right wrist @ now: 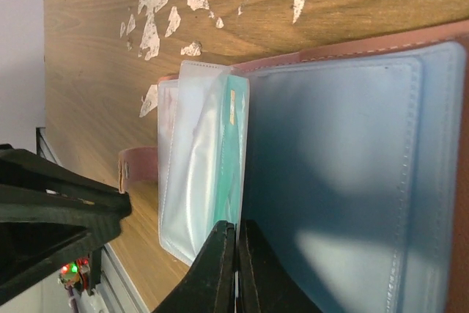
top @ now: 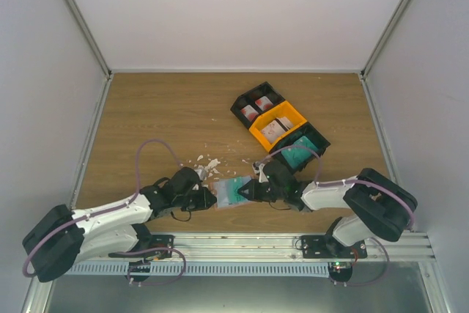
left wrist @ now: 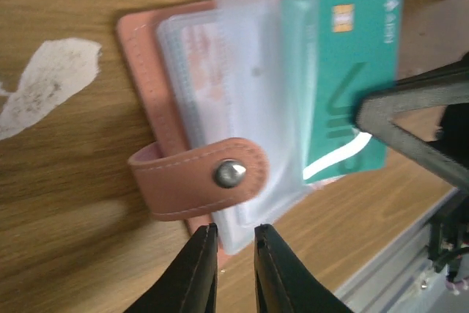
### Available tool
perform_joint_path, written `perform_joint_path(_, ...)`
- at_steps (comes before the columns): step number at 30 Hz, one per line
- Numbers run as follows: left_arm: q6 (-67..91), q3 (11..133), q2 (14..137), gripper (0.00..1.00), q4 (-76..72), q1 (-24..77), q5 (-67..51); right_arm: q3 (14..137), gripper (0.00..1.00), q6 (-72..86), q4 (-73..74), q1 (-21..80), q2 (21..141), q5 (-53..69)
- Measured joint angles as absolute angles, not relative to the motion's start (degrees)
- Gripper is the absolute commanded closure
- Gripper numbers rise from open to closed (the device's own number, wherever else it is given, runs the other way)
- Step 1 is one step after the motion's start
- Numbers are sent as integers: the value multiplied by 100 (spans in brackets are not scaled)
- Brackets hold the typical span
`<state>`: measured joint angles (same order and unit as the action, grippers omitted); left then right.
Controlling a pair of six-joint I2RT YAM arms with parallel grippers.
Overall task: Put the credit cards into the card holder
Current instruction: Insert the credit card into the card holder.
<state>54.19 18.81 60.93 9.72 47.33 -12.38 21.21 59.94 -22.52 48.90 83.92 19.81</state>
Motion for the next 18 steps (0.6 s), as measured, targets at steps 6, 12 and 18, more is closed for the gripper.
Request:
perform_joint_path(6, 5319, 1844, 5811, 65, 777, 4746, -1310, 2150, 96, 5522, -2307, 4886, 8490, 2062)
perform_joint_path(12, 5304, 1831, 6154, 65, 668, 4753, -1422, 2237, 95, 5186, -2276, 4886, 8589, 2145)
perform_joint_path(18, 5297, 1828, 6545, 80, 591, 4753, -1608, 2163, 95, 5231, -2429, 4884, 8589, 2222)
